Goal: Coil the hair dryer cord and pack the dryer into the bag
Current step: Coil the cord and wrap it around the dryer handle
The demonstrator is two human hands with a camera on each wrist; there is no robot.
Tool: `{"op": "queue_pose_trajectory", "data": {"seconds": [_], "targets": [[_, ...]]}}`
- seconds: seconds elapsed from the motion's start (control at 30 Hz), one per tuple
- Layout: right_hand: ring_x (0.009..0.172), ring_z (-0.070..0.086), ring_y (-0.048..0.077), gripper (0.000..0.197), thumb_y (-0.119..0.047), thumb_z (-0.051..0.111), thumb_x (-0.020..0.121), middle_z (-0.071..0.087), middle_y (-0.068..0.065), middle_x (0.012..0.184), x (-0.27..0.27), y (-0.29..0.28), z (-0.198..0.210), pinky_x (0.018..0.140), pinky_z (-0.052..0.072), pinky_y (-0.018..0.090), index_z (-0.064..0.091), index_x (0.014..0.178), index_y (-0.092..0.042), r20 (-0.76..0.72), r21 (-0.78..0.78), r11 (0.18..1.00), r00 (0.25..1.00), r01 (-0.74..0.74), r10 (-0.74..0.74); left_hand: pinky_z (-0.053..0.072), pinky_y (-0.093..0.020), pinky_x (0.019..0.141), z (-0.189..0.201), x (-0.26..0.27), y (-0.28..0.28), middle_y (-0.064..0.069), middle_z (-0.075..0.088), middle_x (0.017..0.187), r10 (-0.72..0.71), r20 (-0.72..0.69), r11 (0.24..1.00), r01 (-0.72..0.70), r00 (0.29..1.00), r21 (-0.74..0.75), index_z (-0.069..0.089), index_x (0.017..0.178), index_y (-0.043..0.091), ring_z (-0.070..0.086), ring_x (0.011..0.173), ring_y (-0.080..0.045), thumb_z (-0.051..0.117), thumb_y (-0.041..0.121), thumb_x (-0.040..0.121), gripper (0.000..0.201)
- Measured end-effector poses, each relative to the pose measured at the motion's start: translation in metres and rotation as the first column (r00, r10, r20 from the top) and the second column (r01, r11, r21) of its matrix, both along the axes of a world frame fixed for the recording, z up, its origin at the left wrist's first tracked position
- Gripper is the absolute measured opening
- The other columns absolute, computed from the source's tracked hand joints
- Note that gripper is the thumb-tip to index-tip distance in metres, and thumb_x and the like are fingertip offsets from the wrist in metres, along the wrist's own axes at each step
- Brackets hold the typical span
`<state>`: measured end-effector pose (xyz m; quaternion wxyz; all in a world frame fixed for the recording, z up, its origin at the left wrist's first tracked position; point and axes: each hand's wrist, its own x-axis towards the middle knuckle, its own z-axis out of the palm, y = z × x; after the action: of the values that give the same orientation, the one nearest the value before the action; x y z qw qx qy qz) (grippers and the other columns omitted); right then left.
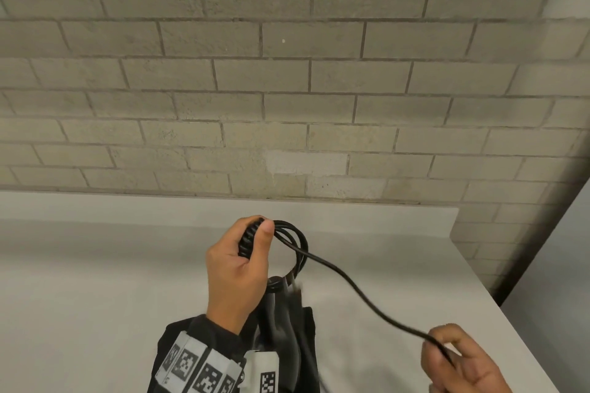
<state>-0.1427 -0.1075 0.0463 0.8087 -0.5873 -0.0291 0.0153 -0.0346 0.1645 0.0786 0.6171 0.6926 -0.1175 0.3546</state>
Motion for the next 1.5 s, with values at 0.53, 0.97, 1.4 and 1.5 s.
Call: {"op": "queue_pose_trajectory", "data": {"seconds": [0.53, 0.97, 1.4, 1.5], "targets": [[0.071, 0.07, 0.014, 0.066, -0.067, 0.083, 0.041, 0.069, -0.001, 0.085, 0.021, 0.026, 0.009, 0.074, 0.05, 0.012, 0.068, 0.098, -0.037, 0.185, -0.542, 0.832, 0.982, 0.122, -0.024, 0.039, -0.019, 0.049, 0.004, -0.015, -0.013, 0.015, 0.054, 0.057, -0.094, 0.028, 0.994, 0.092, 0.995, 0.058, 0.067, 0.092, 0.029, 0.046, 0.047, 0.0, 0.053, 0.063, 0.09, 0.037], [0.073, 0.054, -0.001, 0.01, -0.019, 0.06, 0.092, 0.053, -0.023, 0.078, 0.043, 0.077, 0.073, 0.066, 0.035, 0.005, 0.069, 0.096, -0.022, 0.701, -0.594, 0.674, 0.694, 0.439, 0.166, 0.039, -0.013, 0.049, 0.01, -0.024, -0.022, 0.018, 0.055, 0.06, -0.138, 0.063, 0.985, 0.131, 0.988, 0.113, 0.066, 0.093, 0.031, 0.047, 0.047, 0.001, 0.054, 0.056, 0.092, 0.028], [0.076, 0.065, 0.006, 0.012, -0.02, 0.063, 0.089, 0.069, -0.012, 0.083, 0.078, 0.088, 0.104, 0.07, 0.047, 0.01, 0.072, 0.093, -0.014, 0.655, -0.519, 0.837, 0.71, 0.175, 0.257, 0.044, -0.038, 0.043, 0.011, -0.033, -0.023, 0.007, 0.058, 0.06, -0.255, 0.12, 0.945, 0.221, 0.959, 0.243, 0.073, 0.105, 0.02, 0.048, 0.043, -0.018, 0.077, 0.033, 0.081, 0.028], [0.075, 0.065, 0.008, 0.012, -0.022, 0.062, 0.088, 0.07, -0.01, 0.082, 0.081, 0.092, 0.096, 0.07, 0.049, 0.014, 0.073, 0.092, -0.017, 0.615, -0.475, 0.87, 0.759, 0.136, 0.217, 0.046, -0.035, 0.046, 0.01, -0.033, -0.024, 0.007, 0.064, 0.07, -0.226, 0.169, 0.95, 0.179, 0.959, 0.255, 0.074, 0.1, 0.016, 0.053, 0.049, -0.014, 0.074, 0.035, 0.083, 0.026]]}}
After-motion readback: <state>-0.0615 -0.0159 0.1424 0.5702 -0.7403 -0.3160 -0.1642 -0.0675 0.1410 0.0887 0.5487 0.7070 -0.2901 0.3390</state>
